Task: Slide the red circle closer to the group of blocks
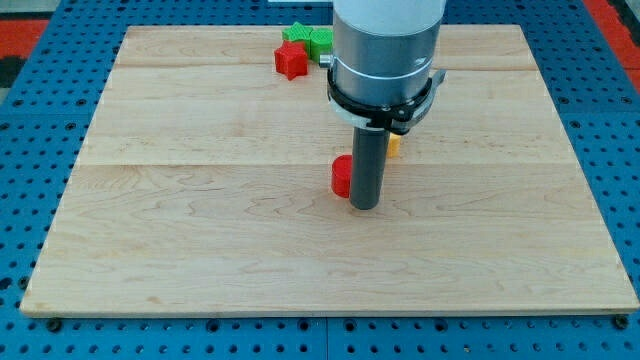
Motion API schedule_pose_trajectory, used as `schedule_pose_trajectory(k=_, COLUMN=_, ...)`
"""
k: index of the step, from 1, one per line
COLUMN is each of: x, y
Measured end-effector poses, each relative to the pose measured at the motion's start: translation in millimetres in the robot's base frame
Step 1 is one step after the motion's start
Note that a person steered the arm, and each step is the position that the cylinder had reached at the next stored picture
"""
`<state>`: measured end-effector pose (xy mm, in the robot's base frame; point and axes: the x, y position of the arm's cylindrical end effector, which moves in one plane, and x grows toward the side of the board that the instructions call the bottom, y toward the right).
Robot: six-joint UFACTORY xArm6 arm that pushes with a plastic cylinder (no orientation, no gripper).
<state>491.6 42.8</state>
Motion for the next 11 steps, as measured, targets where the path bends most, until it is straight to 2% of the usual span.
schedule_pose_trajectory(k=1, x=-24.7, y=-43.5)
schedule_pose_trajectory(k=4, x=-74.5, y=-37.9)
schedule_pose_trajectory(k=6, x=-79.1, y=-35.2)
schedule_pose_trajectory(k=8, x=-127.6, y=-34.1)
schedule_pose_trajectory(k=11, x=-152.6, y=-34.1)
